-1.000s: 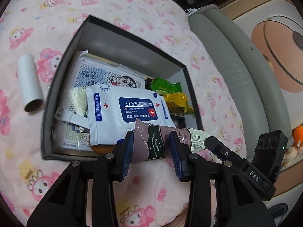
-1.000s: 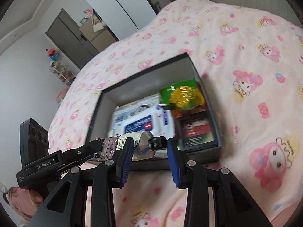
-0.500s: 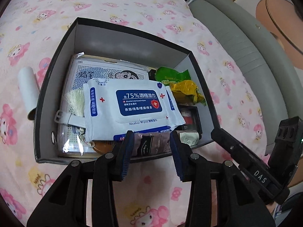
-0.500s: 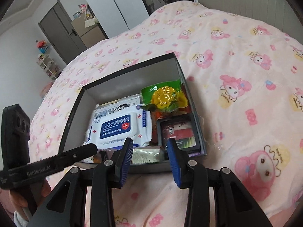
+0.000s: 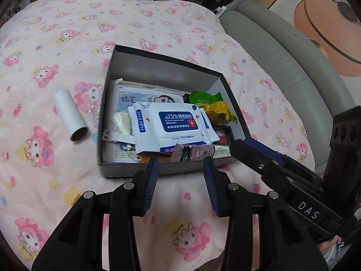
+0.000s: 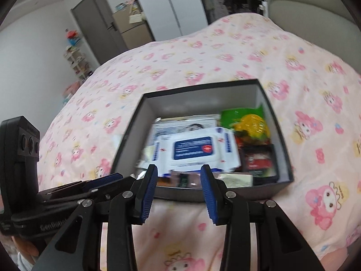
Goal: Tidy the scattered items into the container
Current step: 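Lower the tube into the box and open the right gripper, then withdraw the right tool and move it to the white lint-roller tube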
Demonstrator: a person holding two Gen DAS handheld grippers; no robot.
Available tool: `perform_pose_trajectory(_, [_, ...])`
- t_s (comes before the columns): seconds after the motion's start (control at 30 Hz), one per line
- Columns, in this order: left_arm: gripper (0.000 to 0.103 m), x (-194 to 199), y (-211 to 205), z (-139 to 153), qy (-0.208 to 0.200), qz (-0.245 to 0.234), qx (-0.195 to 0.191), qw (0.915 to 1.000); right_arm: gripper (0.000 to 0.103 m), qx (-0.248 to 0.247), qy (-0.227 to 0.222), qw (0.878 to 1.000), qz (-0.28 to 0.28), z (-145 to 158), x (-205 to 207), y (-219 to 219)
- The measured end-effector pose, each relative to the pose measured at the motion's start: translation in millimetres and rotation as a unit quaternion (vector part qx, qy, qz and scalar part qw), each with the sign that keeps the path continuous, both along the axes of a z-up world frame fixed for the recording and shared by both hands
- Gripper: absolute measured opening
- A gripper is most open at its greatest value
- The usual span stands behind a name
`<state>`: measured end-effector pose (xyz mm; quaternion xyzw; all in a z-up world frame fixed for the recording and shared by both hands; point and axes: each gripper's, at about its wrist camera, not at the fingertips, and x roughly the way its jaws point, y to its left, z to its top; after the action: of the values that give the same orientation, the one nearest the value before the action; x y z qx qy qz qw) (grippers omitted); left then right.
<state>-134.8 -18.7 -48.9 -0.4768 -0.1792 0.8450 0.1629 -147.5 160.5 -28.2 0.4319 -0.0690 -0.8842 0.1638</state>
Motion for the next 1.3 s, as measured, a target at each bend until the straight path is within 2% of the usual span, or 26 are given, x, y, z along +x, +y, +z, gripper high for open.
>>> perform_pose_trajectory(0.13, [0.042,11.0,-21.4,2.4,0.007,0.014,-0.003,0.9999,0.036,0.011,-0.001,1.000,0.020,1.9,2.7,-24.7])
perform_pose_trajectory(0.57, [0.042,34.4,-94.4,-9.9,0.007,0.080,0.030,0.9963,0.036,0.046,-0.013,0.995,0.090,-6.7,9.6,-101.3])
perform_pose_trajectory(0.73, [0.042,36.7,-121.6,-16.0,0.004,0.113,0.037,0.9929,0.036,0.048,-0.011,0.992,0.112,-9.1,1.2,-126.8])
perform_pose_trajectory(0.9, [0.042,38.5,-155.4,-24.2,-0.001,0.150,0.035,0.9881,0.036,0.023,-0.021,0.989,0.145,-16.2,-15.5,-162.8])
perform_pose_trajectory(1.07, [0.042,40.7,-191.0,-46.6,-0.018,0.188,0.044,0.9811,0.036,0.014,-0.050,0.985,0.166,-41.3,-42.5,-203.4])
perform_pose_trajectory(1.3, [0.042,26.0,-224.7,-97.5,-0.060,0.224,0.057,0.9710,0.036,0.086,-0.076,0.983,0.144,-87.1,-79.6,-242.4])
